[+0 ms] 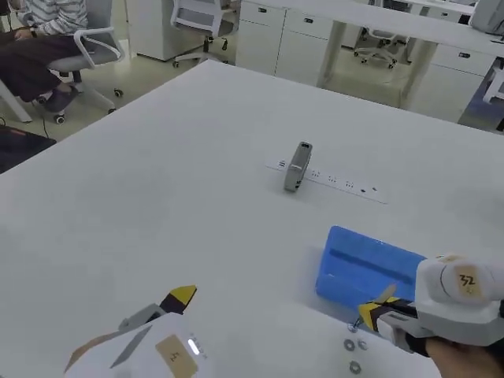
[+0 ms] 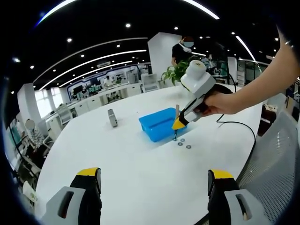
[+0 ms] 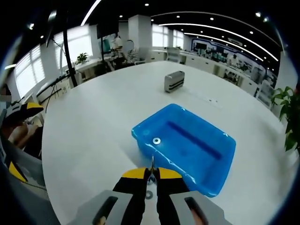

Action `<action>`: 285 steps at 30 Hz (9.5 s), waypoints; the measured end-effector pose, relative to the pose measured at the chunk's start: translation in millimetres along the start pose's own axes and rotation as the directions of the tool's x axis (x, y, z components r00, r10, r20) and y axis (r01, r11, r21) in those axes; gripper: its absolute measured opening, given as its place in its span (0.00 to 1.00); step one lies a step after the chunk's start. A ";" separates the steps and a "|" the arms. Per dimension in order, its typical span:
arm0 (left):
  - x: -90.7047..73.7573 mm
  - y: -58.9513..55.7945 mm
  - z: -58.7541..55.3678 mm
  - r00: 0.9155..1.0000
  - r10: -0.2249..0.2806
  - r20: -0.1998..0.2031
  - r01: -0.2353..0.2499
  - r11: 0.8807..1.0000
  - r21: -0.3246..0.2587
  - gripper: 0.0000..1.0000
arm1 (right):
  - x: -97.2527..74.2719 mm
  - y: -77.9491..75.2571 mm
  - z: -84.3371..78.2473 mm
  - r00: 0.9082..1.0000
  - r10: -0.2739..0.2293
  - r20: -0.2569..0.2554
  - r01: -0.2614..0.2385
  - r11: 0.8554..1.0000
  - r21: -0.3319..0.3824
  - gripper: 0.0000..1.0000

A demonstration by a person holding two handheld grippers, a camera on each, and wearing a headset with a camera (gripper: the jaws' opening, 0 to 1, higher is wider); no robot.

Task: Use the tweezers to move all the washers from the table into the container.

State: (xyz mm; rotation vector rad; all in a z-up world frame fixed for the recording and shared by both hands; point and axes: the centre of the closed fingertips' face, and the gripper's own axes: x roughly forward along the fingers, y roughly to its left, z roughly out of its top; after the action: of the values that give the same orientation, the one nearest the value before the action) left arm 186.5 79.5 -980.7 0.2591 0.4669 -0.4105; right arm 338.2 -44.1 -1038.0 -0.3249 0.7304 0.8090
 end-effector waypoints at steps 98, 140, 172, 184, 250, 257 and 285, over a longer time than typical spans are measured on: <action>0.2 2.9 -1.4 1.000 0.001 -0.004 -0.001 0.999 -0.036 0.95 | 41.7 -27.9 48.7 0.999 -0.038 0.004 0.038 0.998 0.045 0.02; -0.6 -2.9 0.2 1.000 -0.021 -0.001 0.021 0.999 -0.029 0.99 | -36.0 -12.5 85.0 0.981 -0.044 0.191 0.026 0.995 0.098 0.03; 0.2 -5.4 -1.3 0.999 -0.031 -0.016 0.031 0.999 -0.026 0.99 | -27.3 15.5 6.4 0.997 0.007 0.073 -0.019 0.986 0.168 0.03; 0.3 -4.4 -2.2 0.999 -0.030 -0.020 0.029 0.999 -0.031 0.99 | -15.6 16.8 -8.3 1.000 0.017 0.021 -0.020 0.987 0.162 0.03; -1.1 -3.7 0.6 1.000 -0.010 -0.011 0.010 1.000 0.017 0.99 | -33.3 -9.8 50.5 0.996 -0.059 0.071 0.063 0.996 -0.059 0.02; -0.8 -2.6 0.0 1.000 -0.006 -0.014 0.006 1.000 0.008 0.99 | -22.7 -19.1 53.3 0.995 -0.075 0.063 0.079 0.995 -0.056 0.02; 2.0 -4.8 -7.4 0.998 -0.029 -0.048 0.028 1.000 -0.013 0.98 | 18.9 -33.5 24.3 0.995 -0.093 -0.039 0.092 0.995 -0.029 0.02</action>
State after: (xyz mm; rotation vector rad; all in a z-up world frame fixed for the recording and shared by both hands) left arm 183.3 77.1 -988.8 0.2515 0.5208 -0.4302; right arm 383.5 -43.2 -1034.0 -0.3981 0.7372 0.7268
